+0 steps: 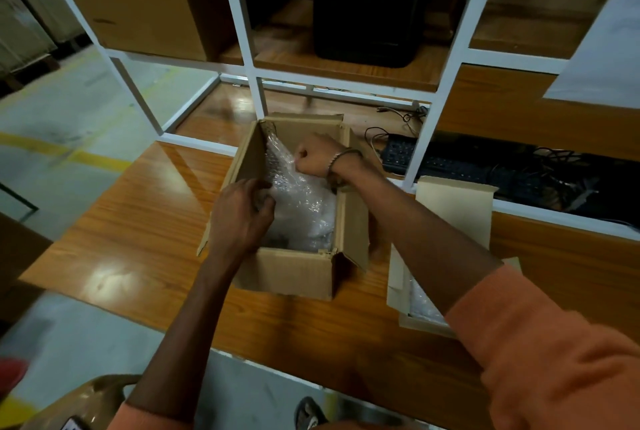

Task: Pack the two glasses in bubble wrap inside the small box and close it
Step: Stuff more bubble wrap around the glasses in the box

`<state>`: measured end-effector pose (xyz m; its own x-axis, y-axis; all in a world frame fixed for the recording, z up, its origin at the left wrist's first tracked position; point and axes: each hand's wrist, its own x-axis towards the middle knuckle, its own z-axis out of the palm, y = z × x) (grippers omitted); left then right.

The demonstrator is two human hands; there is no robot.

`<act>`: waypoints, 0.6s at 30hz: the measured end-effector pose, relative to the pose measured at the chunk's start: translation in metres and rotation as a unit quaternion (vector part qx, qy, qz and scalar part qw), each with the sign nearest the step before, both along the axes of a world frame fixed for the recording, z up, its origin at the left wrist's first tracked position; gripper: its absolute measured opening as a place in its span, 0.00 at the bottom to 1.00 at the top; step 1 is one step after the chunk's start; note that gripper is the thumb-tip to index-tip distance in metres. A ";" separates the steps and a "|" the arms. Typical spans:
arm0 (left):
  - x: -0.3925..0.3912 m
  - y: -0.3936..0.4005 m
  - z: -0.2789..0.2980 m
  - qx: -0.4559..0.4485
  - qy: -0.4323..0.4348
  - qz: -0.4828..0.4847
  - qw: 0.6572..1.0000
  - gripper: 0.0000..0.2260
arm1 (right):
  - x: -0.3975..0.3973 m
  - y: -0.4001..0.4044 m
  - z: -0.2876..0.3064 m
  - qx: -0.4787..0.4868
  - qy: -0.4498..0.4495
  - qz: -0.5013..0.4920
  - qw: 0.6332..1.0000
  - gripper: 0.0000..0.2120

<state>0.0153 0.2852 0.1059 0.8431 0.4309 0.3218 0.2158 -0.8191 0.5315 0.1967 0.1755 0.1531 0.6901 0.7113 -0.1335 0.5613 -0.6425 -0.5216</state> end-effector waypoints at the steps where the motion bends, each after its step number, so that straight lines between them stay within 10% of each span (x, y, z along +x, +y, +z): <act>1: 0.001 0.003 0.000 -0.057 -0.020 0.010 0.998 0.14 | -0.001 -0.014 0.004 0.057 0.062 0.010 0.996 0.05; 7: 0.014 -0.018 0.012 -0.180 -0.129 -0.003 0.975 0.29 | -0.017 -0.112 0.019 0.335 0.348 -0.005 0.876 0.05; 13: 0.038 -0.103 0.048 -0.277 -0.127 -0.122 0.945 0.20 | -0.020 -0.199 0.011 0.565 0.555 -0.049 0.609 0.13; 18: 0.049 -0.178 0.059 -0.393 -0.007 -0.238 0.888 0.11 | -0.013 -0.259 -0.024 0.561 0.523 -0.236 0.597 0.13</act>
